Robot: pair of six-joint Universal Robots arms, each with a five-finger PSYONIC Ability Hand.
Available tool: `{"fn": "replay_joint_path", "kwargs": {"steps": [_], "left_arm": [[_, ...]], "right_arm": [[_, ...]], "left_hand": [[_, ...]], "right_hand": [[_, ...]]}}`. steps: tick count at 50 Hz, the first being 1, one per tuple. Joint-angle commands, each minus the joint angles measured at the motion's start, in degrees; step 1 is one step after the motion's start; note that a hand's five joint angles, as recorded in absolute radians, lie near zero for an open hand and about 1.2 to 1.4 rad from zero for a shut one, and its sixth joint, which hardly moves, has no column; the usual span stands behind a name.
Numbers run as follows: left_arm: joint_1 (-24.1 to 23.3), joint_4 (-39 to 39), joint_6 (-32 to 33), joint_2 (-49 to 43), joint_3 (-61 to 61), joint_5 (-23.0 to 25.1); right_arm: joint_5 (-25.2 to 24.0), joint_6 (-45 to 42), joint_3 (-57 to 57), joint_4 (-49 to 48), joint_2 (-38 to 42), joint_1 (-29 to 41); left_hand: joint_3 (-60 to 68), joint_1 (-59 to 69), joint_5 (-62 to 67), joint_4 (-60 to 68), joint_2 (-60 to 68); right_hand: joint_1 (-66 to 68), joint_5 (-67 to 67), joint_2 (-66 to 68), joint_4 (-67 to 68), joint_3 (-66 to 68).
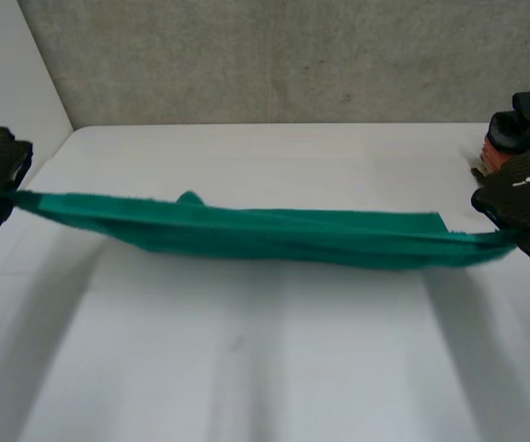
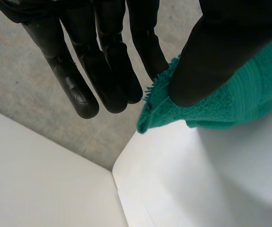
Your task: Fold the laundry.
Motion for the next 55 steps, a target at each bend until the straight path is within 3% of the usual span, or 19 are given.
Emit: {"fn": "replay_joint_path", "kwargs": {"steps": [1, 5, 9, 15, 18, 25, 29, 36, 42, 48, 55], "left_arm": [[0.8, -3.2, 4.6, -0.4, -4.0, 0.2], [-1.5, -0.8, 6.4, -10.9, -2.7, -0.3], [-8.1, 5.4, 6.3, -23.4, 5.5, -2.0], [-15.6, 16.0, 5.0, -40.7, 31.1, -16.8], [-16.4, 20.5, 0.3, -45.6, 44.3, -18.6], [-15.5, 35.9, -14.5, -46.1, 56.0, -23.3], [-14.3, 41.6, -16.3, -45.2, 55.6, -28.5], [-14.4, 38.8, -17.5, -45.3, 47.0, -27.4], [-15.1, 38.6, -17.9, -45.8, 34.4, -21.5], [-15.8, 38.2, -16.9, -46.1, 24.6, -19.7], [-17.2, 31.8, -8.2, -44.8, 13.5, -19.7]], "right_arm": [[0.5, -2.3, -0.8, 2.4, 1.7, 0.3], [0.9, -0.5, -4.7, 0.2, 11.7, 1.4], [3.5, 3.3, -11.6, -2.7, 18.8, 3.9], [9.7, 7.3, -29.0, -13.2, 27.7, 7.2], [11.3, 10.5, -35.9, -23.7, 29.0, 8.4], [12.2, 17.7, -35.7, -54.5, 25.1, 8.7], [12.1, 17.9, -33.7, -60.8, 24.6, 8.7], [11.6, 17.9, -31.1, -58.7, 26.9, 8.8], [9.5, 18.3, -26.3, -53.7, 30.7, 8.7], [7.2, 18.3, -22.3, -48.2, 36.1, 8.7], [7.3, 15.9, -19.9, -37.4, 40.3, 8.7]], "left_hand": [[11.7, 14.8, 13.7, 11.4, 11.5], [11.7, 14.8, 13.7, 11.4, 11.5], [11.7, 14.8, 13.7, 11.4, 11.5], [11.7, 14.8, 13.7, 11.4, 11.5], [11.7, 14.8, 13.7, 11.4, 11.5], [11.7, 14.8, 13.7, 11.4, 11.5], [11.7, 14.8, 13.7, 11.4, 11.5], [11.7, 14.8, 13.7, 11.4, 11.5], [11.7, 14.8, 13.7, 11.4, 11.5], [11.7, 14.8, 13.7, 11.4, 11.5], [11.7, 14.8, 13.7, 11.4, 11.5]], "right_hand": [[17.8, 12.9, 12.9, 11.5, 12.0], [17.8, 12.9, 12.9, 11.5, 12.0], [17.8, 12.9, 12.9, 11.5, 12.0], [17.8, 12.9, 12.9, 11.5, 12.0], [17.8, 12.9, 12.9, 11.5, 12.0], [17.8, 12.9, 12.9, 11.5, 12.0], [17.8, 12.9, 12.9, 11.5, 12.0], [17.8, 12.9, 12.9, 11.5, 12.0], [17.8, 12.9, 12.9, 11.5, 12.0], [17.8, 12.9, 12.9, 11.5, 12.0], [17.8, 12.9, 12.9, 11.5, 12.0]]}}
